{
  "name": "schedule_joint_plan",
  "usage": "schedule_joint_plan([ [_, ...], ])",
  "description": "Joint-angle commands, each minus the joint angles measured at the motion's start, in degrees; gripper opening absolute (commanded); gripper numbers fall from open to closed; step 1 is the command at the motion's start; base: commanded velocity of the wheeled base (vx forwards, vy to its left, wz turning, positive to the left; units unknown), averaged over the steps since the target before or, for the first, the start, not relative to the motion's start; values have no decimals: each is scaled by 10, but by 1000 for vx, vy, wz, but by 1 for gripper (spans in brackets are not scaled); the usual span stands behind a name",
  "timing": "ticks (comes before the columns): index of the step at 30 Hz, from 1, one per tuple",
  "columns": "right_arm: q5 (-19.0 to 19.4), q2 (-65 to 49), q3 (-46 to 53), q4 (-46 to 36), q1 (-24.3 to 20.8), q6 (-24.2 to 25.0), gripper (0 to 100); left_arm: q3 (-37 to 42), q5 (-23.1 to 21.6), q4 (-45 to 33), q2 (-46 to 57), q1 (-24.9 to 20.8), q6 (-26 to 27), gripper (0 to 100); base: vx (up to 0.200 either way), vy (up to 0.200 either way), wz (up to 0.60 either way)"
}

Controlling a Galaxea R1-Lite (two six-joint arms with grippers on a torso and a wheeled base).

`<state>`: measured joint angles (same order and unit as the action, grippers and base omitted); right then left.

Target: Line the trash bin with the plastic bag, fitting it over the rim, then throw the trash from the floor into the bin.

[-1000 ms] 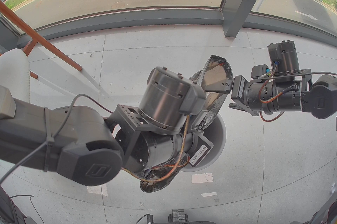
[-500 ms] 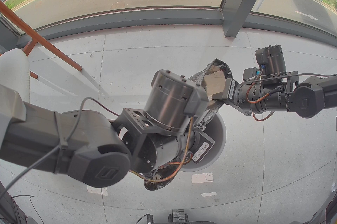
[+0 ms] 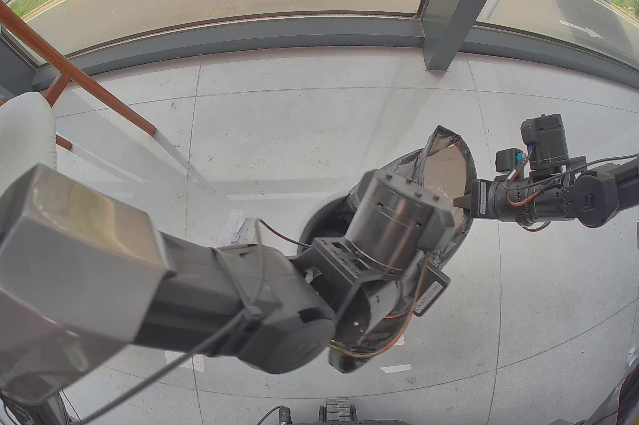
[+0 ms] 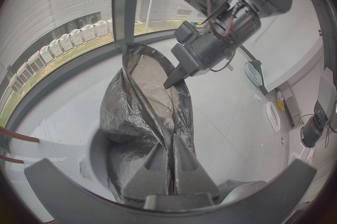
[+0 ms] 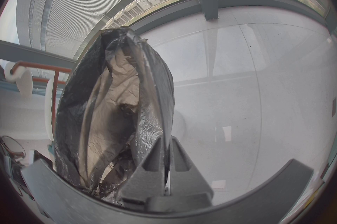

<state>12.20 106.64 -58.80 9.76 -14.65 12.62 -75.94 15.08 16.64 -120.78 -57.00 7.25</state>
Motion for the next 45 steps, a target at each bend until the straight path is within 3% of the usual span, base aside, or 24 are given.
schedule_joint_plan([
  [1,15,-12,31,2,26,-28,0,-31,0,1,-60,-20,0,0,0,0,0],
  [9,16,-16,40,2,23,-29,0,-18,6,1,-60,-14,0,0,0,0,0],
  [10,16,-15,40,2,23,-29,0,-15,13,1,-60,-14,0,100,0,0,0],
  [19,16,-18,45,3,26,-29,0,4,33,6,-48,40,-17,100,0,0,0],
  [25,16,-23,49,3,25,-28,0,-11,34,7,-47,32,-34,100,0,0,0],
  [31,16,-26,54,3,23,-29,0,-119,86,-6,-84,5,-76,100,0,0,0],
  [36,15,-32,54,3,23,-29,0,-205,118,-100,-99,-2,-106,100,0,0,0],
  [45,15,-32,56,25,23,-29,0,-352,150,-180,-181,-2,-125,100,0,0,0],
])
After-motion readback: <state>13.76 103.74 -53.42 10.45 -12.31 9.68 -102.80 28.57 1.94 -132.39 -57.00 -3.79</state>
